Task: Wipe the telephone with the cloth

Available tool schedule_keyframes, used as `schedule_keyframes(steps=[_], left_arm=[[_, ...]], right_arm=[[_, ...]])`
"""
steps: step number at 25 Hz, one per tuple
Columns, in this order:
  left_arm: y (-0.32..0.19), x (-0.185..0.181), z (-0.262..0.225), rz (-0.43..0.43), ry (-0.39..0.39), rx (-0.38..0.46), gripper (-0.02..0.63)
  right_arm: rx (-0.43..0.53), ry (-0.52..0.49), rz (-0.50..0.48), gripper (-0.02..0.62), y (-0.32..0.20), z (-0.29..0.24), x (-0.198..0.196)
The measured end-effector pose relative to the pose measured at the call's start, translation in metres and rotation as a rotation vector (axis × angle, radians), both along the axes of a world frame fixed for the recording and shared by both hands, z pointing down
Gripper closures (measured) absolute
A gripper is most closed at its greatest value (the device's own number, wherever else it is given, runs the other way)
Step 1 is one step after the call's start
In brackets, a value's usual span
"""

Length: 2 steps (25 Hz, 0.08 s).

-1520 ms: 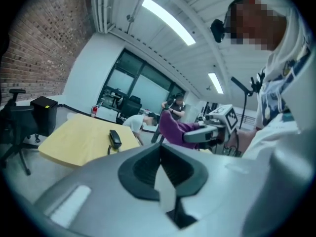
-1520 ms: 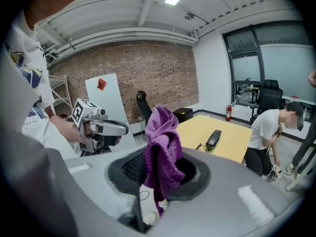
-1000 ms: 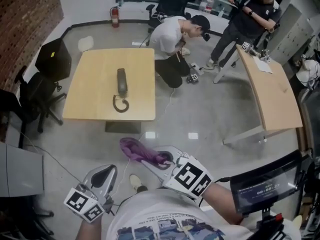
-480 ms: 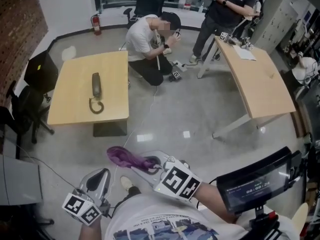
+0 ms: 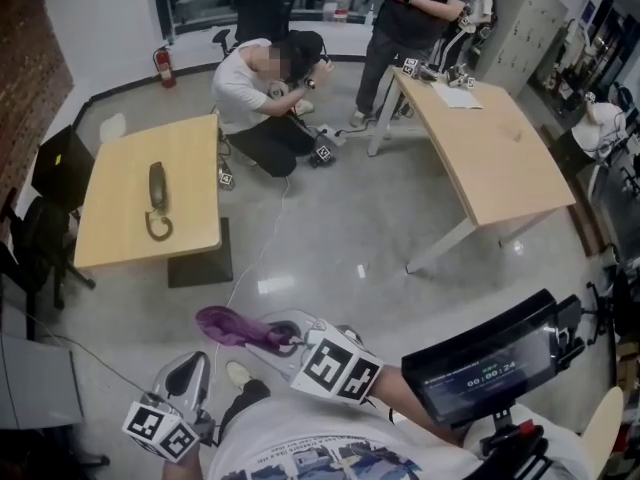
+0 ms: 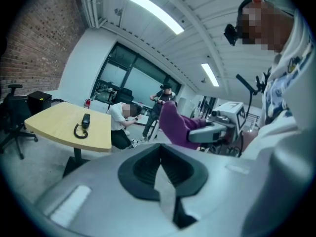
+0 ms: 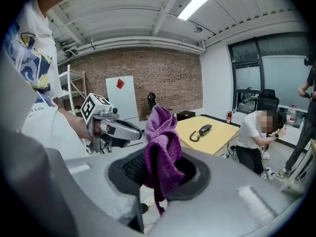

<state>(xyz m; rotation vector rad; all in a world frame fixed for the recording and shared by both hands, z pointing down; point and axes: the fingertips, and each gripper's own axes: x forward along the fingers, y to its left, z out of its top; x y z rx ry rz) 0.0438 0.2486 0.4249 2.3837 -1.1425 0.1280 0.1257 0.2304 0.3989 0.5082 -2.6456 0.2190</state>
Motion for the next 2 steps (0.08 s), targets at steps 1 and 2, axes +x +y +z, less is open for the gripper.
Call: schedule_keyframes(steps=[1,2], left_arm=[[0.0022,0.0029,0.0003,-0.003,-0.002,-0.002,0.601],[0.0044,0.0057,0.0005,-0.006,-0.004,-0.003,0.601]], right_arm=[[-0.002,-0.001,-0.003,0.511,0.0021,0.0004,0.003],[-0.003,-0.001,-0.005,0.511,0.0041,0.0008,0.0059]])
